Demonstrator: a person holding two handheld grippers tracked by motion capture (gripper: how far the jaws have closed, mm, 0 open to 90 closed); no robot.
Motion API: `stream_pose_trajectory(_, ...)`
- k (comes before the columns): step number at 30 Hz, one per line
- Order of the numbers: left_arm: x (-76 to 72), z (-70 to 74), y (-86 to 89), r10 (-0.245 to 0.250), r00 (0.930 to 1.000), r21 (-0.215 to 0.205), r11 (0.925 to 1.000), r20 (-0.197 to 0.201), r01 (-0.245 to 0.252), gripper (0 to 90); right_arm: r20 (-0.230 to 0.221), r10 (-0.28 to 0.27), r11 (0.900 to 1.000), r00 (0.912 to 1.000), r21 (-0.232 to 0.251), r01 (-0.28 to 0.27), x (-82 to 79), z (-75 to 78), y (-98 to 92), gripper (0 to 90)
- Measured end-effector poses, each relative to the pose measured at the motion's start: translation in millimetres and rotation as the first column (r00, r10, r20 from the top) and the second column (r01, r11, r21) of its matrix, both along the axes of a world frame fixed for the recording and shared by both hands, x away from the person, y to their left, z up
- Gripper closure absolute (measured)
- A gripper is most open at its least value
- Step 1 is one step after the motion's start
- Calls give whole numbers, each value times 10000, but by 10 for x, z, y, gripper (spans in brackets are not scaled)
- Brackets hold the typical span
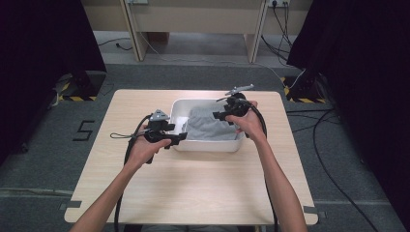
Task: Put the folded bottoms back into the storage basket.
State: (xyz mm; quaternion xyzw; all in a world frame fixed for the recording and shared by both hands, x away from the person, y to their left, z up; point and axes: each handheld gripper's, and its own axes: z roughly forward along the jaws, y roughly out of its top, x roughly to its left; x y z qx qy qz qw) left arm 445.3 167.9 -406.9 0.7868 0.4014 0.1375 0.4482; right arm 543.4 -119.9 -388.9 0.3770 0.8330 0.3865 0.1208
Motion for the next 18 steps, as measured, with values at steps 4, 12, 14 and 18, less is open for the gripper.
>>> stream_pose_trajectory(4,-27,6,27,8,10000,-22,10000,-15,-8,310,188,22,9997,9998,229,-26,-86,55,-13,352)
stream_pose_trajectory(12,-153,9,153,212,9997,-201,9996,-141,-215,240,473,62,9991,9989,419,-82,-321,80,-95,271)
stream_pose_trajectory(14,-179,15,183,225,9997,-182,9996,-126,-227,231,524,63,9988,9986,483,-88,-366,89,-107,256)
stream_pose_trajectory(18,-223,42,209,203,9998,-208,9996,-7,-203,227,655,142,9980,9978,609,-182,-438,106,-122,253)
